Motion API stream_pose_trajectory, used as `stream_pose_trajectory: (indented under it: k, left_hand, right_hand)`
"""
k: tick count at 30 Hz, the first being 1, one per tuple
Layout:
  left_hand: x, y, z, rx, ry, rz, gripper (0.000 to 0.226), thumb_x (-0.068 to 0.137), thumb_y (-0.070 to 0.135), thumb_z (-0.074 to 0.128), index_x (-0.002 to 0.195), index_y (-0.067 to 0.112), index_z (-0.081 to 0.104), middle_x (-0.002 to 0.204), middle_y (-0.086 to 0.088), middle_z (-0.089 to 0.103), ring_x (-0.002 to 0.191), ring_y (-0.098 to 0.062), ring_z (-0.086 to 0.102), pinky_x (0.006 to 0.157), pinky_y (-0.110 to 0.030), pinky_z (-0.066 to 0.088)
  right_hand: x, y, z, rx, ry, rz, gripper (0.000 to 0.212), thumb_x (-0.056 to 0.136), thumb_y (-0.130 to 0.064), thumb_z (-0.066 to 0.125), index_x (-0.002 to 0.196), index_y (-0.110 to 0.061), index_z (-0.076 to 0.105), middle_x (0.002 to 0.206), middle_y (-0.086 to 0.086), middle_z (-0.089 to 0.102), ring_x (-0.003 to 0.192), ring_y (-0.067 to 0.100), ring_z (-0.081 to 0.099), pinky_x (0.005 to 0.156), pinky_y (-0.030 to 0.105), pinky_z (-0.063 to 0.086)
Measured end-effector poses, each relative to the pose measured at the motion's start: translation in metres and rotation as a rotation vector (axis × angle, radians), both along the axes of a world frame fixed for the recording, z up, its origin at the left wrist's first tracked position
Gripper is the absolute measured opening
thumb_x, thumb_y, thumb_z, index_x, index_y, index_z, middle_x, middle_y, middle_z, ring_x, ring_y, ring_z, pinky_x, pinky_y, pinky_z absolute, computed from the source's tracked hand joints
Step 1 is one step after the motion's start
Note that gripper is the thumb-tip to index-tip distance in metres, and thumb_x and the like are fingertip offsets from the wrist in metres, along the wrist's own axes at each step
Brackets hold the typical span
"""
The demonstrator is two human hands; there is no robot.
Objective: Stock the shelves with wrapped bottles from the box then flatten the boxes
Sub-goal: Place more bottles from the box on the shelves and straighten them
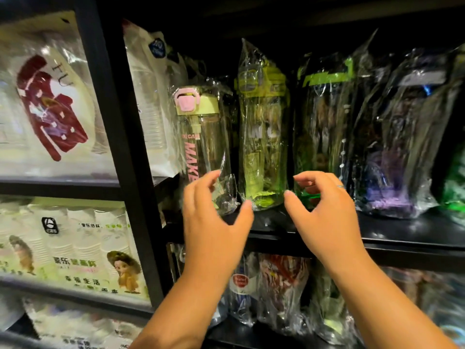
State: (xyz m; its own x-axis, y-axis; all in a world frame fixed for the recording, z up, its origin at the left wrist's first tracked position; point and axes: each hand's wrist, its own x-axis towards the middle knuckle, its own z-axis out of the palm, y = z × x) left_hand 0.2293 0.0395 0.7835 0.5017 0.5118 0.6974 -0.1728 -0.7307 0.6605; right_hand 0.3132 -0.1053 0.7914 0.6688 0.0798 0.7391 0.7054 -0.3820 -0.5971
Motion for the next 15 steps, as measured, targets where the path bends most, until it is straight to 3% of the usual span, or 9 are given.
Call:
stream_pose_trajectory:
  k: [3,6,9,12,15]
  left_hand:
    - [0.016,-0.02,0.012,0.008,0.158,-0.152,0.087,0.084,0.044,0.073,0.153,0.03,0.021,0.151,0.009,0.026,0.14,-0.007,0.029,0.109,-0.024,0.028]
    - [0.039,-0.031,0.023,-0.083,0.249,-0.186,0.099,0.085,0.046,0.073,0.157,0.028,0.007,0.161,0.006,0.014,0.148,-0.016,0.022,0.116,-0.036,0.029]
    - [0.056,-0.038,0.028,-0.138,0.275,-0.143,0.104,0.086,0.045,0.073,0.157,0.027,0.0,0.163,0.005,0.008,0.15,-0.023,0.016,0.117,-0.041,0.027]
    - [0.067,-0.042,0.035,-0.207,0.277,-0.107,0.106,0.086,0.045,0.072,0.157,0.026,-0.003,0.164,0.002,0.009,0.151,-0.027,0.01,0.118,-0.046,0.023]
    - [0.075,-0.045,0.04,-0.21,0.28,-0.061,0.106,0.085,0.046,0.072,0.157,0.025,-0.002,0.163,-0.001,0.015,0.15,-0.029,0.01,0.119,-0.049,0.022]
  right_hand:
    - [0.001,-0.011,0.004,0.165,0.023,-0.004,0.023,0.084,-0.026,0.067,0.104,-0.031,0.058,0.106,-0.01,0.053,0.1,0.01,0.056,0.081,0.014,0.039]
    - [0.004,-0.028,0.005,0.187,0.037,-0.029,0.026,0.084,-0.022,0.069,0.105,-0.032,0.057,0.109,-0.006,0.051,0.101,0.009,0.053,0.082,0.01,0.037]
    - [0.002,-0.039,0.001,0.175,0.004,-0.037,0.028,0.084,-0.018,0.071,0.104,-0.03,0.056,0.106,-0.007,0.051,0.094,0.001,0.052,0.079,-0.002,0.032]
    - [0.0,-0.041,-0.004,0.179,-0.028,-0.019,0.027,0.083,-0.018,0.07,0.103,-0.029,0.057,0.106,-0.006,0.053,0.096,-0.013,0.049,0.079,-0.002,0.032]
    - [0.002,-0.041,-0.006,0.192,-0.025,0.003,0.025,0.084,-0.017,0.07,0.104,-0.028,0.058,0.104,-0.008,0.054,0.096,-0.014,0.05,0.079,0.0,0.035]
